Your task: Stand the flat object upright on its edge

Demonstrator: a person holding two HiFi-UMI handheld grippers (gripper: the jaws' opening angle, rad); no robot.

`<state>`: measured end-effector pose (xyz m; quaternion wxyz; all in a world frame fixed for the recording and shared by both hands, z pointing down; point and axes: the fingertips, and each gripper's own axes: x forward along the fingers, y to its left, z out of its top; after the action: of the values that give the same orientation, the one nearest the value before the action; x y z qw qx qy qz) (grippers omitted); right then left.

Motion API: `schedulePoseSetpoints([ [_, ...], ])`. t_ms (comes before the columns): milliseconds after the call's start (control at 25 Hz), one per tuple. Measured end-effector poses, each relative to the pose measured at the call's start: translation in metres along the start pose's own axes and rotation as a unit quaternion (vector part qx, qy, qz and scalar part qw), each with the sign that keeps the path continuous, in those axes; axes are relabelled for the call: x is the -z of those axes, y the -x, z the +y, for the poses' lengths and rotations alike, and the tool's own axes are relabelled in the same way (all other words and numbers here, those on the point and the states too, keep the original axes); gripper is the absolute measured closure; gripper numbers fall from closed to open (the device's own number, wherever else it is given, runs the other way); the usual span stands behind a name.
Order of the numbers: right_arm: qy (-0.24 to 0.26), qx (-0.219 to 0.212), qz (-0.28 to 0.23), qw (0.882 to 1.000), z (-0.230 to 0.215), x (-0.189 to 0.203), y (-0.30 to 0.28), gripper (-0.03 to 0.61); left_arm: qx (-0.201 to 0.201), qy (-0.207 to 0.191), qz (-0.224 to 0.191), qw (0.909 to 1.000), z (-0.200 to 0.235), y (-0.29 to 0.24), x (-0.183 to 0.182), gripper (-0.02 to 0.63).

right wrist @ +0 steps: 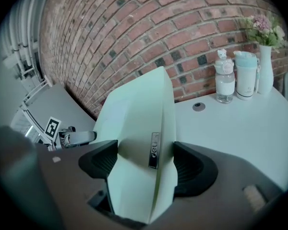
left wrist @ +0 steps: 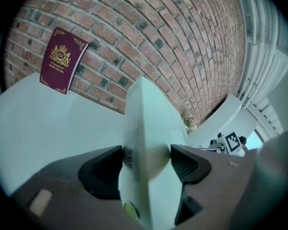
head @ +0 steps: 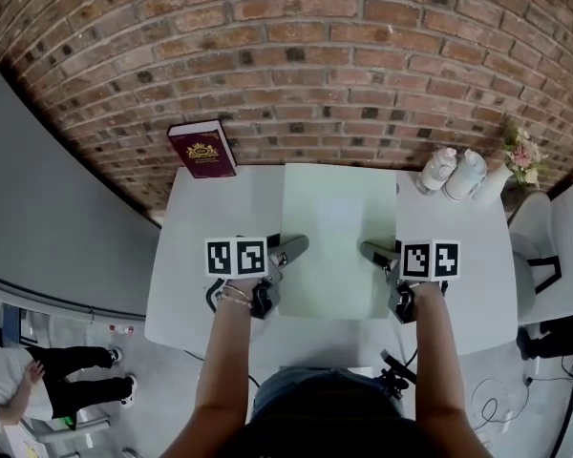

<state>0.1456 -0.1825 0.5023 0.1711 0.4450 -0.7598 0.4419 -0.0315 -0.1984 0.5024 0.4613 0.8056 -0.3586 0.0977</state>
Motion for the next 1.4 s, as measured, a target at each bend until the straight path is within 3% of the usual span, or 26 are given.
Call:
schedulePoseSetpoints([
  [360, 0.038, -0.012, -0.069, 0.997, 0.015, -0.027, 0.018, 0.216, 0.012, -0.073, -0.059, 0.9955, -0.025, 0.014, -0.032, 0.301],
  [720, 0.074, -0.014, -0.144, 0.987, 0.026, -0.053, 0.035, 0.218, 0.022, -0.104, -0.113, 0.9879, -0.04, 0.019, -0.054, 0.301],
  [1160, 0.149, -0.015, -0.221, 0.964, 0.04, -0.084, 0.055, 0.223, 0.033, -0.205, -0.18, 0.9616, -0.068, 0.03, -0.084, 0.299],
  [1400, 0.198, 0.001, -0.231, 0.953, 0.044, -0.092, 0.058, 0.227, 0.023, -0.267, -0.193, 0.9439, -0.076, 0.033, -0.09, 0.298],
])
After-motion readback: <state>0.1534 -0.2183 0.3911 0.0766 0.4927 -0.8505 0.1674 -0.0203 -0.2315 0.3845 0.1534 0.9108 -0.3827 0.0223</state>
